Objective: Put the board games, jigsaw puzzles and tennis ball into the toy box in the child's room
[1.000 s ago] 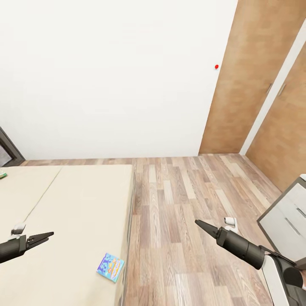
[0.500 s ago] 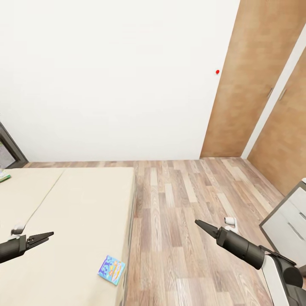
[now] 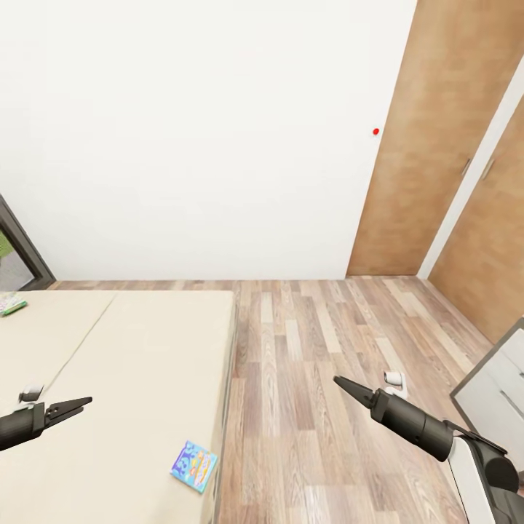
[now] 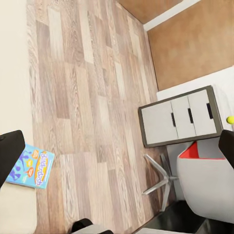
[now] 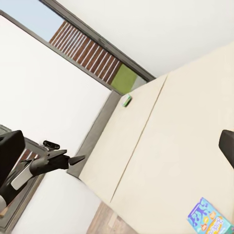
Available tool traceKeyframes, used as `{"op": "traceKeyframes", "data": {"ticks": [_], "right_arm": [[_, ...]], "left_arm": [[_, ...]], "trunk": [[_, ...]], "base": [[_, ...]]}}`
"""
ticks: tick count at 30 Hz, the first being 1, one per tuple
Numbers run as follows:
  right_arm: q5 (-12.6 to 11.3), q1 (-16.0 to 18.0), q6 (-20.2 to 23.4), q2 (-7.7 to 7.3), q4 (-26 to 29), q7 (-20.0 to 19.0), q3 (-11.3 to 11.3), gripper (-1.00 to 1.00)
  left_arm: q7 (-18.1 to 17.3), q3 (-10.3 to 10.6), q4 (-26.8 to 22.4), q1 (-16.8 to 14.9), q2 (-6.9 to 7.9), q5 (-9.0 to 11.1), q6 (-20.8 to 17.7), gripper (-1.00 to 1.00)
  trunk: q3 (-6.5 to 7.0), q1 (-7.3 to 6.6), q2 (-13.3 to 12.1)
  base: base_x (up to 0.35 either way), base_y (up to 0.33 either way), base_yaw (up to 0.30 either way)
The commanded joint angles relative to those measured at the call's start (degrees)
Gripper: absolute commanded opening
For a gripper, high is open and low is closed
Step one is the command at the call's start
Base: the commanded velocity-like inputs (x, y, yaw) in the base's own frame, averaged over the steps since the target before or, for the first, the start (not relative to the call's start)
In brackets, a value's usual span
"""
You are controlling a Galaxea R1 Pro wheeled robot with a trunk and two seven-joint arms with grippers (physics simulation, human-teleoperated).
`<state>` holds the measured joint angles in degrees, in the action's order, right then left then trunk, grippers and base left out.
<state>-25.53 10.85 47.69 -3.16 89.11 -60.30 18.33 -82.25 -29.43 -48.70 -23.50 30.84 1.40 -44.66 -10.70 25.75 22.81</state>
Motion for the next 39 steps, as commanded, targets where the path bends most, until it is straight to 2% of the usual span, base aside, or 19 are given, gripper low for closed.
{"op": "traceKeyframes", "data": {"ticks": [1,9,19,22,26,29,39], "right_arm": [[-0.1,0.0,0.3,0.00,0.0,-0.1,0.0,1.00],[-0.1,0.0,0.3,0.00,0.0,0.0,0.1,1.00],[-0.1,0.0,0.3,0.00,-0.1,0.4,0.1,1.00],[-1.1,-0.3,1.2,0.05,-1.0,-0.6,0.8,1.00],[-1.3,-0.3,1.8,0.08,-1.2,-1.9,0.7,1.00],[-1.2,-0.4,1.8,-0.09,-2.0,-2.0,0.8,1.00],[-1.0,-0.5,1.8,-0.46,-3.7,-1.7,0.8,1.00]], "left_arm": [[-0.2,0.0,0.0,-0.1,0.01,0.0,-0.6,1.00],[-0.2,0.0,0.0,-0.1,0.01,0.0,-0.6,1.00],[-0.1,0.0,0.0,0.0,0.01,0.0,-0.6,1.00],[-1.1,-0.4,1.0,-0.5,-0.97,0.8,-1.6,1.00],[-2.4,-0.5,1.1,-0.5,-1.01,0.8,-2.9,1.00],[-3.4,-0.6,1.2,-0.5,-1.64,1.2,-3.7,1.00],[-6.6,-0.6,1.2,-0.5,-2.24,1.5,-3.8,1.00]], "trunk": [[-0.02,0.04,0.1],[0.67,0.04,0.1],[0.85,0.04,0.1],[0.85,0.04,0.1],[0.85,0.04,0.1],[0.85,0.04,0.1],[0.85,0.04,0.1]], "base": [[0.000,0.000,0.069],[0.000,0.000,0.073],[0.000,0.000,0.020],[0.000,0.000,0.000],[0.000,0.000,0.000],[0.000,0.000,0.000],[0.000,0.000,0.000]]}}
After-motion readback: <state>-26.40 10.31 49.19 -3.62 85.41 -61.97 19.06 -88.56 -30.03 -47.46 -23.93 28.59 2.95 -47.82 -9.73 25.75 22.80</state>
